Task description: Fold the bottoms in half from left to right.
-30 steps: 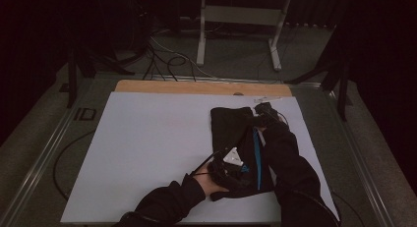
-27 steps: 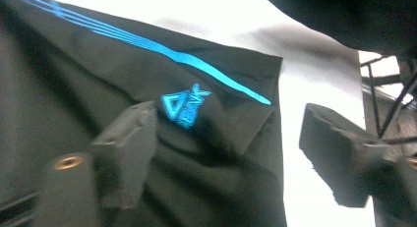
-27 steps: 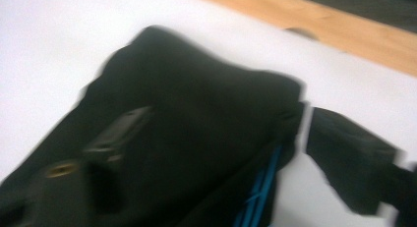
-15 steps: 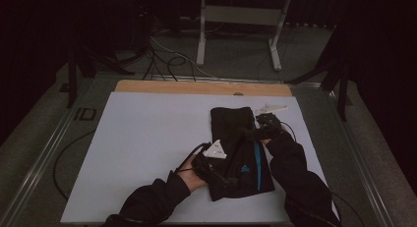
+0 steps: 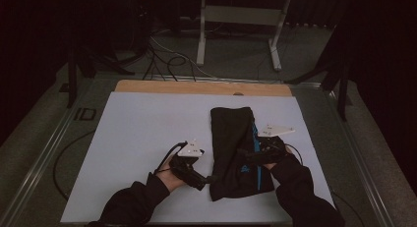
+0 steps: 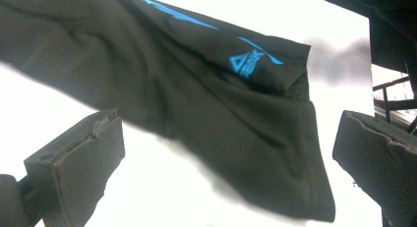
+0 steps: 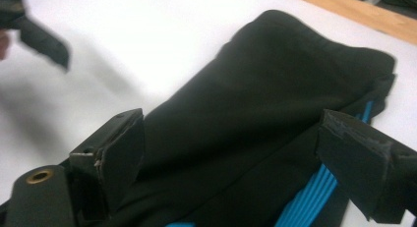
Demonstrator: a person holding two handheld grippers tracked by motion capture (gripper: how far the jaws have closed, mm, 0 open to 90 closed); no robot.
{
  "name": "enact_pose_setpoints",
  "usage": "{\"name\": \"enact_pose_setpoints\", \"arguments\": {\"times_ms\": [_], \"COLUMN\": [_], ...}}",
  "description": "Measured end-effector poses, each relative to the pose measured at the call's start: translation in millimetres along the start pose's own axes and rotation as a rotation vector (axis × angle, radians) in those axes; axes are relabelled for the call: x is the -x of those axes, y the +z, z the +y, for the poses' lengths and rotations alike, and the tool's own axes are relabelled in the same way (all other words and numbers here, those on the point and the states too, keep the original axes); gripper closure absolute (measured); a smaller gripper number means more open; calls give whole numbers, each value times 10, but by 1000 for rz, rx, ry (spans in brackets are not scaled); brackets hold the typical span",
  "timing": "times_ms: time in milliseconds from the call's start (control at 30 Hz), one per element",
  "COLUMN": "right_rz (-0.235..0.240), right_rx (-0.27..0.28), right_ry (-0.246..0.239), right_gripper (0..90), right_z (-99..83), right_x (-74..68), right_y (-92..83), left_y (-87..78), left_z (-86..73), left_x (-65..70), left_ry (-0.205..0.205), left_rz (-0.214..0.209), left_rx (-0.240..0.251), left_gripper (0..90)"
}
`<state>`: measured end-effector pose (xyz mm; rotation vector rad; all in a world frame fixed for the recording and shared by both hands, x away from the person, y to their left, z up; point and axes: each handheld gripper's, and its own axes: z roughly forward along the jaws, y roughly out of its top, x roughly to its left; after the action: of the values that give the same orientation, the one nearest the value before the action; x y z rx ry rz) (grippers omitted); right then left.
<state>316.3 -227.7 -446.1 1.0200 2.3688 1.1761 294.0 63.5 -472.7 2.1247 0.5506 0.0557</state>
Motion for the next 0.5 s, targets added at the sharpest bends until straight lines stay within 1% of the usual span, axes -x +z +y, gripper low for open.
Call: {"name": "enact_pose_setpoints", "arguments": {"times_ms": [33,133,167,200,233,267,300,333,367,433,467,500], "right_rz": [6,23,23,25,25,21,20,11,-2,3,-1,13], "right_rx": [-3,-6,-6,-14,-14,-19,-15,-8,-2,-5,-16,-20], "right_ry": [-4,-7,-7,-10,-10,-11,-16,-25,-34,-35,-40,-44], "right_gripper": [117,117,117,117,117,125,154,218,273,273,371,383], "right_z": [-14,-56,-56,-89,-89,-126,-143,-163,-181,-191,-208,-222], "right_x": [-28,-96,-96,-131,-131,-161,-171,-188,-204,-214,-246,-264], "right_y": [-19,-64,-64,-86,-86,-98,-108,-124,-137,-146,-157,-163], "left_y": [-59,-148,-148,-207,-207,-237,-300,-300,-367,-367,-427,-488], "left_z": [-38,-105,-105,-151,-151,-178,-233,-233,-288,-288,-334,-379], "left_x": [-39,-96,-96,-127,-127,-144,-182,-182,-213,-213,-236,-251], "left_ry": [-13,-32,-32,-41,-41,-44,-57,-57,-72,-72,-80,-86], "left_rz": [6,26,26,41,41,47,59,59,72,72,86,94], "left_rx": [9,22,22,25,25,25,28,28,33,33,35,36], "left_gripper": [0,0,0,0,0,0,0,0,0,0,0,0]}}
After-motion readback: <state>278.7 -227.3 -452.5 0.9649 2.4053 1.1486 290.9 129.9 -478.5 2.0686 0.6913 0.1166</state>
